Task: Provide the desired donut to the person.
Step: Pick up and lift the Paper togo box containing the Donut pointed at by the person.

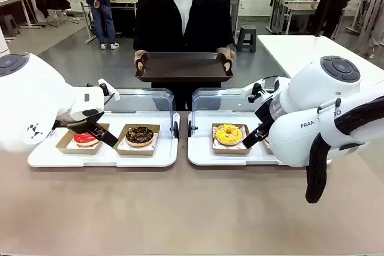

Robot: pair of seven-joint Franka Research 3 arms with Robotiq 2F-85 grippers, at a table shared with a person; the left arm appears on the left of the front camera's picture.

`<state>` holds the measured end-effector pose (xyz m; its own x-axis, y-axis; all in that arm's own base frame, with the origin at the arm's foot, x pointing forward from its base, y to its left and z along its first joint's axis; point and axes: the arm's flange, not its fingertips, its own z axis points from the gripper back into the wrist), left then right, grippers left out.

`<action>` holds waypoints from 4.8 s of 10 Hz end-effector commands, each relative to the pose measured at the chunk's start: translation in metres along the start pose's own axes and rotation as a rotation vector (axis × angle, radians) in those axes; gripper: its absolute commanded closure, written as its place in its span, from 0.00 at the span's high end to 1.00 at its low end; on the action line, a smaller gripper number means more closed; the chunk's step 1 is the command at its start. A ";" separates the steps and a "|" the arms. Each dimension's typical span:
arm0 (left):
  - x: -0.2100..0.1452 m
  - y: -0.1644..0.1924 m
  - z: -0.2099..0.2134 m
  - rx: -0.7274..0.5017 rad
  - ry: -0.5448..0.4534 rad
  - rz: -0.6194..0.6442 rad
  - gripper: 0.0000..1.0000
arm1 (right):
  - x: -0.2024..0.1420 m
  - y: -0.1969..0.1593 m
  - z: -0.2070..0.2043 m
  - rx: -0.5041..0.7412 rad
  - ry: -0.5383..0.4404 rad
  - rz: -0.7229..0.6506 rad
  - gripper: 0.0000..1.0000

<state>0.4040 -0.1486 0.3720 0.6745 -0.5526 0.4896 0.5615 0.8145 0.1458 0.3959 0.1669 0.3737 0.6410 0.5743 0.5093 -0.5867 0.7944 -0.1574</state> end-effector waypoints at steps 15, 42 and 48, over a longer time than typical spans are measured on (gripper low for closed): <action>0.000 0.000 0.000 0.000 0.000 0.000 1.00 | 0.000 0.000 0.000 0.000 0.000 0.000 1.00; -0.013 0.159 0.229 -0.461 -0.353 -0.237 1.00 | -0.040 -0.199 0.239 0.634 -0.293 0.228 1.00; -0.028 0.184 0.232 -0.593 -0.303 -0.291 1.00 | -0.095 -0.228 0.231 0.619 -0.408 0.236 1.00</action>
<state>0.3746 0.0555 0.5804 0.3629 -0.5620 0.7433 0.9130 0.3739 -0.1631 0.3573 -0.1155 0.5572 0.3172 0.5125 0.7980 -0.9275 0.3430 0.1485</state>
